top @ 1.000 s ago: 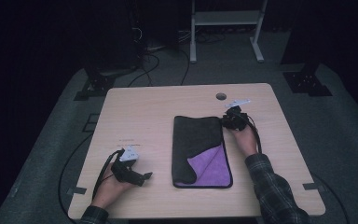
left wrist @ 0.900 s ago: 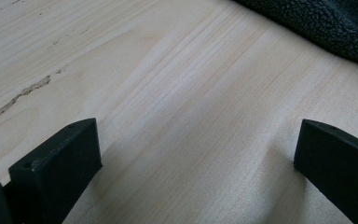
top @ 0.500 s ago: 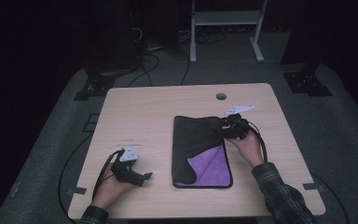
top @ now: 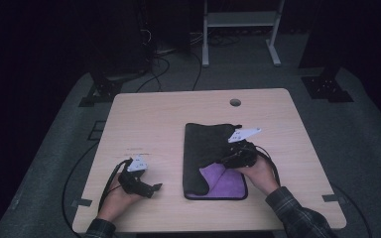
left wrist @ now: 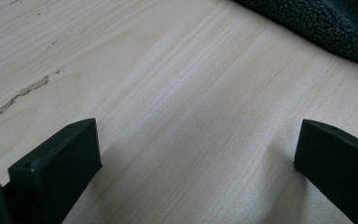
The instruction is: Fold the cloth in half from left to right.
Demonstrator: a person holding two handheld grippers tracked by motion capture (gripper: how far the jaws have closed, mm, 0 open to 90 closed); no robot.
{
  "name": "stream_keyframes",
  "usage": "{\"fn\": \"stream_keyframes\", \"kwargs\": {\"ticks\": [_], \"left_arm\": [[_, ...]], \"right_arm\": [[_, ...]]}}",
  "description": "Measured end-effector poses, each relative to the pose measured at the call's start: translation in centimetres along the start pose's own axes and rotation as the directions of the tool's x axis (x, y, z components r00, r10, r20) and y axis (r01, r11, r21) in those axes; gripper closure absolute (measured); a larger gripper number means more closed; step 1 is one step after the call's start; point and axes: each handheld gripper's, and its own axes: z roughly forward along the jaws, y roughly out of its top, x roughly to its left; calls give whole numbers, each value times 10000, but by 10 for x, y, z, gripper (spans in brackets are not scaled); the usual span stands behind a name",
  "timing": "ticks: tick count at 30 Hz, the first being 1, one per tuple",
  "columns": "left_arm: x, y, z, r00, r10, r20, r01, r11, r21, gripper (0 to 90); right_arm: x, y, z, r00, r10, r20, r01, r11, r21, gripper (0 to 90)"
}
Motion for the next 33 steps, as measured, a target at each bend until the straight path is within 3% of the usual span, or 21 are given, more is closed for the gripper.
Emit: {"fn": "stream_keyframes", "kwargs": {"ticks": [5,9,21,24,28,33], "left_arm": [[0,0,0,10000,25,-1,-25,10000,22,0],[0,0,0,10000,25,-2,-25,10000,18,0],[0,0,0,10000,18,-1,-18,10000,20,0],[0,0,0,10000,20,-1,-20,10000,21,0],[0,0,0,10000,25,-2,-25,10000,25,0],[0,0,0,10000,28,0,-28,10000,24,0]], "right_arm": [[20,-1,10,9964,-58,-846,57,10000,-7,377],[33,-1,24,9921,-249,-1228,277,9994,217,372],[46,-9,60,9885,-909,-1206,1029,9900,969,390],[48,-10,61,9888,-1147,-956,1242,9873,993,480],[46,-11,56,9888,-1159,-935,1241,9884,875,691],[42,-11,48,9897,-878,-1128,966,9925,751,770]]}}
